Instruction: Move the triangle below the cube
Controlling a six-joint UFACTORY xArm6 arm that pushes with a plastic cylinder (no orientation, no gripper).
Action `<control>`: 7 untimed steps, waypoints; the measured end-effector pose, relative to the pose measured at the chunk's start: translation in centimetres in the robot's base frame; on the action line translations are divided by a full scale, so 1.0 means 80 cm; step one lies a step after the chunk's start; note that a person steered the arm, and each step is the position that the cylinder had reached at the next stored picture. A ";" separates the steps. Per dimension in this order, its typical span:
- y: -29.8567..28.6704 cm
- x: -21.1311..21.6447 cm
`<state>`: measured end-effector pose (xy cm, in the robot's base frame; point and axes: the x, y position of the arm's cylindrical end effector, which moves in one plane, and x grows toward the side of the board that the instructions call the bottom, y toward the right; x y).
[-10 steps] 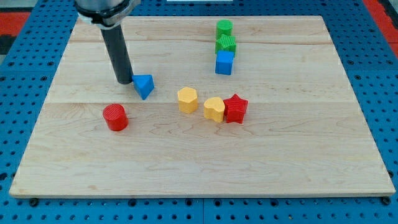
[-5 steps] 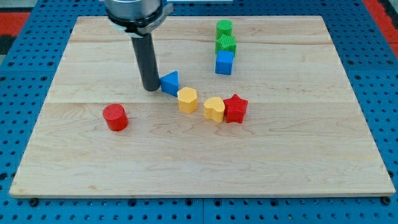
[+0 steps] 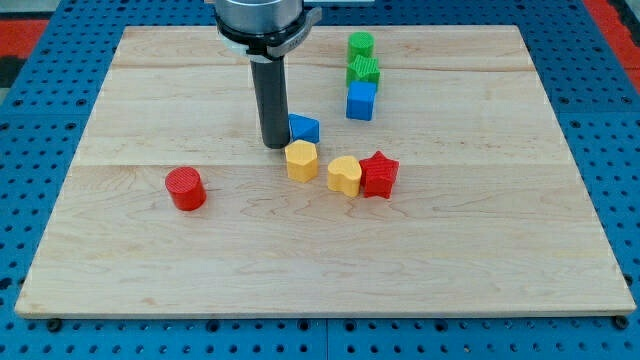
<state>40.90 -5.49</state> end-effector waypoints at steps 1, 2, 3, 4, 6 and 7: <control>0.006 -0.005; 0.024 -0.005; 0.044 -0.009; 0.055 -0.010; 0.075 -0.010; 0.082 -0.010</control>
<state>40.10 1.07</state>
